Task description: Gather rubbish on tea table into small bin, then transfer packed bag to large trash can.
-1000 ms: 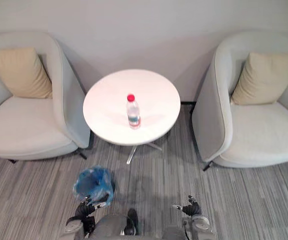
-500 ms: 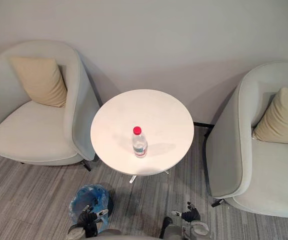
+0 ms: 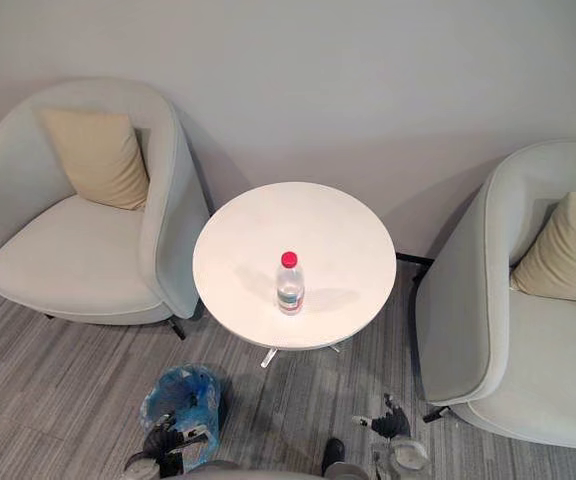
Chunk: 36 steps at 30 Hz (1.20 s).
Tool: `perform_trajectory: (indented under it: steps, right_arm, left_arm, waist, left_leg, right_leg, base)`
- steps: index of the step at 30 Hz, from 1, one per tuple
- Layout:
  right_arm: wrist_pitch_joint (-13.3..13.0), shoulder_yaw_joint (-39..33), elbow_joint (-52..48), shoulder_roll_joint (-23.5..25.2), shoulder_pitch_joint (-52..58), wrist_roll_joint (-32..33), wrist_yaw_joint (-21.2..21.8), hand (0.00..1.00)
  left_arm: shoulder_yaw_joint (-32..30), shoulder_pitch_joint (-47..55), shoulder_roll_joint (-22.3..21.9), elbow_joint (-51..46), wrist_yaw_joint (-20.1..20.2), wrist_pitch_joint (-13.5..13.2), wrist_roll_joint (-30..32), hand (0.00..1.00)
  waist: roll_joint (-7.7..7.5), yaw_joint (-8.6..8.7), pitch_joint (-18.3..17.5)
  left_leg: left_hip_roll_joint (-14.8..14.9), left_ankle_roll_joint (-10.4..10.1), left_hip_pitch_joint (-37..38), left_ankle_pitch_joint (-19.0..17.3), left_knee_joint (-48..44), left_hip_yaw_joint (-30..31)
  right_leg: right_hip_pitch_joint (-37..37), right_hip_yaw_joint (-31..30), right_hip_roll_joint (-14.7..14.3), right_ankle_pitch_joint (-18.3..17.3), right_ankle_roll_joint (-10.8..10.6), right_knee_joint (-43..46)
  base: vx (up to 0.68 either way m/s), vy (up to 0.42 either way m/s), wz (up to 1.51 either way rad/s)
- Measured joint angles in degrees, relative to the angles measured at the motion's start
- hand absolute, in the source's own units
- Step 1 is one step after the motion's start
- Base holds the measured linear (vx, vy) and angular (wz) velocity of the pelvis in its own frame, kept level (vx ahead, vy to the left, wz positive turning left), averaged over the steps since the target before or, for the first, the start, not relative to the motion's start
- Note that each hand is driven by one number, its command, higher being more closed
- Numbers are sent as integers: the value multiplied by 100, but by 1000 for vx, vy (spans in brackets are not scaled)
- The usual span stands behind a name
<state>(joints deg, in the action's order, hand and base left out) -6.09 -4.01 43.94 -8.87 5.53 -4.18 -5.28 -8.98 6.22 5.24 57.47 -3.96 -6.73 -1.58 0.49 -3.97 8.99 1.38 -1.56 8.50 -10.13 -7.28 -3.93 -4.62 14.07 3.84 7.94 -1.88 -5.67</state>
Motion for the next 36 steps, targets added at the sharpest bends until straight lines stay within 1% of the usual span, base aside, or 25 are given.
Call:
perform_trajectory:
  steps: [1, 2, 3, 4, 6, 9, 12, 14, 15, 17, 21, 27, 31, 32, 35, 36]
  right_arm:
    - [-13, 54, -244, -68, 35, -43, 1, 0]
    - [-39, 64, -733, -166, 115, -103, 7, 0]
    - [-67, 63, -933, -208, 141, -122, 9, 0]
    - [-171, 63, -1331, -308, 164, -206, 31, 0]
    - [-275, 62, -1669, -384, 192, -316, 41, 0]
    - [-366, 62, -1900, -415, 220, -392, 52, 0]
    - [-377, 90, -2118, -490, 274, -546, 62, 0]
    - [-389, 215, -2266, -655, 270, -556, 62, 0]
    - [-442, 284, -2292, -731, 229, -555, 63, 0]
    - [-462, 342, -2292, -777, 111, -554, 66, 0]
    - [-479, 535, -2292, -804, -222, -545, 61, 0]
    - [-483, 811, -2249, -808, -636, -486, 52, 0]
    - [-494, 960, -1987, -795, -1034, -360, 43, 0]
    - [-494, 958, -1937, -795, -1116, -287, 22, 0]
    - [-506, 999, -1605, -776, -1548, -103, -25, 0]
    - [-504, 1023, -1489, -778, -1791, -14, -101, 0]
  left_arm:
    - [4, 21, 22, -1, -1, 0, 1, 0]
    - [13, 57, 67, -11, 2, -3, 1, 0]
    - [14, 61, 87, -18, 1, -11, 1, 0]
    - [57, 159, 137, -51, 1, -17, 1, 0]
    - [73, 281, 162, -87, 5, -36, 1, 0]
    - [122, 394, 185, -120, 9, -59, 3, 0]
    - [231, 416, 180, -180, 14, -70, 3, 0]
    - [235, 445, 182, -328, 14, -128, 3, 0]
    - [254, 445, 182, -392, 16, -140, 3, 0]
    - [297, 434, 182, -416, 21, -148, 2, 0]
    - [430, 437, 186, -416, 24, -149, 2, 0]
    - [472, 438, 186, -417, 27, -151, 3, 0]
    - [615, 431, 187, -418, 25, -220, 5, 0]
    - [635, 410, 185, -417, 25, -251, 5, 0]
    - [714, 385, 203, -431, 21, -266, 2, 0]
    - [724, 383, 203, -506, 20, -267, 2, 0]
  waist:
    - [-2, -1, -1]
    - [-27, 1, -9]
    - [-45, -8, -13]
    - [-94, -12, -20]
    - [-140, -6, -49]
    - [-192, -10, -80]
    - [-175, -6, -81]
    - [-159, -5, -80]
    - [-154, -5, -89]
    - [-142, -2, -92]
    - [-132, -13, -98]
    - [-108, -30, -84]
    - [-69, -62, -51]
    - [-52, -157, -17]
    - [-48, -161, 90]
    - [-31, -166, 208]
  left_leg:
    - [2, 2, 16, 1, 45, 0]
    - [5, 17, 20, 6, 123, 0]
    - [2, 56, 15, 30, 146, -6]
    - [4, 57, -24, 30, 153, -12]
    - [17, 37, -30, 19, 167, -40]
    - [33, 10, -104, 16, 174, -65]
    - [50, 7, -122, 17, 199, -54]
    - [53, -6, -145, 25, 238, -21]
    - [55, -33, -178, 43, 238, 6]
    - [58, -56, -188, 63, 239, 59]
    - [61, -7, -212, 106, 240, 155]
    - [23, 9, -214, 141, 238, 265]
    - [-42, 39, -242, 177, 240, 387]
    - [-52, 51, -256, 186, 240, 391]
    - [-88, 37, -434, 280, 246, 550]
    - [-100, 47, -530, 334, 248, 577]
  right_leg:
    - [5, 0, -4, 12, 3, 0]
    - [41, -1, -8, 31, 11, -2]
    - [62, -10, -8, 48, 8, -2]
    - [96, -15, 5, 73, 21, -9]
    - [121, -36, 15, 94, 48, -23]
    - [208, -56, 0, 93, 60, -24]
    - [233, -48, -12, 90, 65, -24]
    - [263, -27, -17, 88, 67, -24]
    - [290, -13, -20, 85, 67, -23]
    - [288, 7, -29, 85, 51, -13]
    - [279, 85, -33, 82, 59, -2]
    - [227, 250, -1, 39, 15, -1]
    - [198, 338, 46, 33, 6, -2]
    - [203, 347, 57, 34, 6, -2]
    - [300, 516, 106, 37, 9, 0]
    - [364, 582, 123, 43, 17, 1]
  base:
    - [-128, -8, 2]
    - [-106, -13, 0]
    - [-163, -23, -2]
    - [-136, -18, -5]
    - [-105, -5, -8]
    - [-65, -16, -6]
    - [-13, -6, 0]
    - [7, 1, 5]
    - [21, 7, 8]
    - [38, 16, 7]
    - [58, 30, 9]
    - [48, 36, 15]
    - [-14, 29, 14]
    - [-52, 18, 11]
    - [-64, -3, 27]
    - [-94, -23, 33]
